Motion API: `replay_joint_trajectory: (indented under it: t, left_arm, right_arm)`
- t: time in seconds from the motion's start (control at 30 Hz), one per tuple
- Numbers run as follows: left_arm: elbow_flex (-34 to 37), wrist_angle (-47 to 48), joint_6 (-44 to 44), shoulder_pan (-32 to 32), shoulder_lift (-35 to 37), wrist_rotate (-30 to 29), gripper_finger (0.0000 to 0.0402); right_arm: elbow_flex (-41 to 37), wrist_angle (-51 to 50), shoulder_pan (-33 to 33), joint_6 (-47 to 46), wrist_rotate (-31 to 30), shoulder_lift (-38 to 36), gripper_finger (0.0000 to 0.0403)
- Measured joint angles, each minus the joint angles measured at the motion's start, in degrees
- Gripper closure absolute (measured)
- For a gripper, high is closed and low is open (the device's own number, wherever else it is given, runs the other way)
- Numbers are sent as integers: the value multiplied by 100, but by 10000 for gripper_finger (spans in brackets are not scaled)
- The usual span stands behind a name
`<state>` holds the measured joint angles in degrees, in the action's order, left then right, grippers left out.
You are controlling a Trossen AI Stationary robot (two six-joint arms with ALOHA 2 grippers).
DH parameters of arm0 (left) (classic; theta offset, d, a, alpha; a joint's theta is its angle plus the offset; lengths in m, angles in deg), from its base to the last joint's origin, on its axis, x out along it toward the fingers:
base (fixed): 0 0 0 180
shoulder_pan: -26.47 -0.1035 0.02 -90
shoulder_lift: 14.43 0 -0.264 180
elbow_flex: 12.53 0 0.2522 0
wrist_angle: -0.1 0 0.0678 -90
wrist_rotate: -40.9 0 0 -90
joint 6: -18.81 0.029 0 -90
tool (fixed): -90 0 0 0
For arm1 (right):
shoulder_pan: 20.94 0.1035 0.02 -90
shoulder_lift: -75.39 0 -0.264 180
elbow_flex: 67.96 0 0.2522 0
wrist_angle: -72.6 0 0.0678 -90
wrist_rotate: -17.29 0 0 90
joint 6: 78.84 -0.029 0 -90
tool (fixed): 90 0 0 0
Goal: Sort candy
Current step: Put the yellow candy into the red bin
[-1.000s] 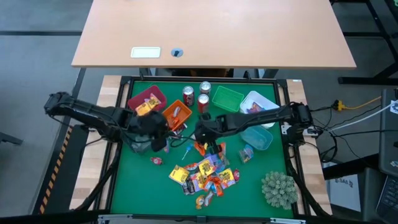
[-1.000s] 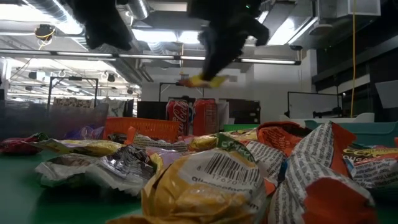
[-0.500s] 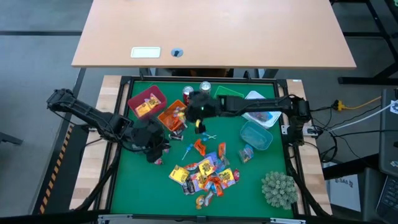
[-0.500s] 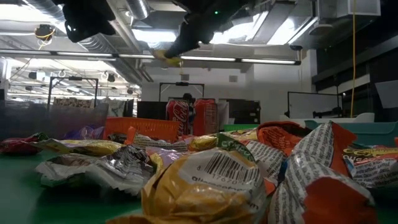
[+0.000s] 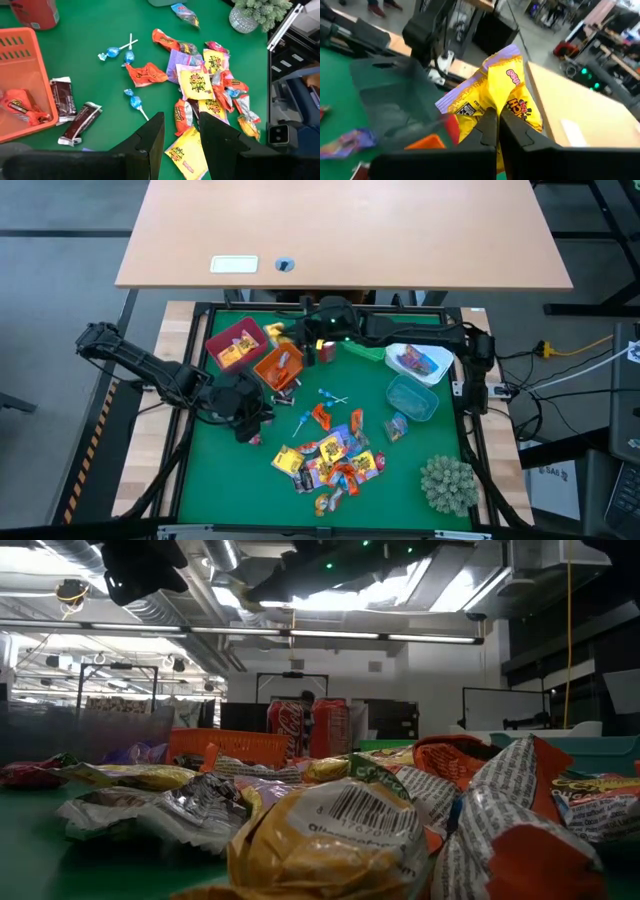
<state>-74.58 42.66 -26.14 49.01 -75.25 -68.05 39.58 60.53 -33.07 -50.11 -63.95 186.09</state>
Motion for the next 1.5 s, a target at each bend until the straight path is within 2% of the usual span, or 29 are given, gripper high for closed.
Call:
replay_joint_trajectory:
  t: [0.2,0.6,0.93,1.2,1.27,1.37,1.5]
  left_arm:
    - [0,-35,2,0,-2,-9,289]
    - [0,-169,5,0,-2,-35,289]
    - [-2,-243,8,0,-2,-55,289]
    - [-2,-241,48,0,-2,-182,289]
    - [0,-239,40,0,-2,-393,289]
    - [-2,-225,-54,-3,-2,-1086,289]
    - [-2,261,-923,-131,54,-2117,289]
  right_arm:
    - [-2,1407,6,6,-25,659,400]
    - [-4,3357,-90,24,-68,1839,400]
    - [361,3551,-226,24,-66,2439,400]
    - [667,3409,-230,21,-64,2534,400]
    - [678,3357,-224,20,-62,2533,400]
    - [679,3324,-221,20,-62,2533,400]
    - [682,3067,-219,16,-62,2533,400]
